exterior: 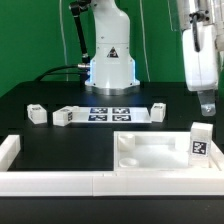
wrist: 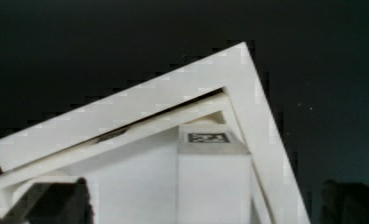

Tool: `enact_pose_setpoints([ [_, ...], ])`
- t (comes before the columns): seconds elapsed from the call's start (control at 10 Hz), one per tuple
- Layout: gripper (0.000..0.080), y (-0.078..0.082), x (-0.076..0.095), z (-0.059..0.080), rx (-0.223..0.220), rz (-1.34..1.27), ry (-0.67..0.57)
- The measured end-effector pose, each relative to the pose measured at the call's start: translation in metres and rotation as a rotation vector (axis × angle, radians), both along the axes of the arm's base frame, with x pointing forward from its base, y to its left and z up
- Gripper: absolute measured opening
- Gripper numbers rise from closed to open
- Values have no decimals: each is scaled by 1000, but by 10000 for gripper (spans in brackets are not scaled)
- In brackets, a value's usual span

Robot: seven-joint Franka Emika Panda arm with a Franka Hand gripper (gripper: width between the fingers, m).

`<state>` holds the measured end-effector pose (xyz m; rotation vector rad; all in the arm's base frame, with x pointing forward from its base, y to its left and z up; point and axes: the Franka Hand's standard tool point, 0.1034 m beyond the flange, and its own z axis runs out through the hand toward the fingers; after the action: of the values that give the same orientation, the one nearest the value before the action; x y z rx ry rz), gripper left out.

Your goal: Assemble square table

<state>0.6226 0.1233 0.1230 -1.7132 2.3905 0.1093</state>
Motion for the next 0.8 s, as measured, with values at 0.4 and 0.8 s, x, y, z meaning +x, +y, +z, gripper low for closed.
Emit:
enact_pose_setpoints([
  [0.4,649,-5,-56,-7,-35,286,-29],
  [0.8,649,-2,-66,-13,-64,557,-57],
])
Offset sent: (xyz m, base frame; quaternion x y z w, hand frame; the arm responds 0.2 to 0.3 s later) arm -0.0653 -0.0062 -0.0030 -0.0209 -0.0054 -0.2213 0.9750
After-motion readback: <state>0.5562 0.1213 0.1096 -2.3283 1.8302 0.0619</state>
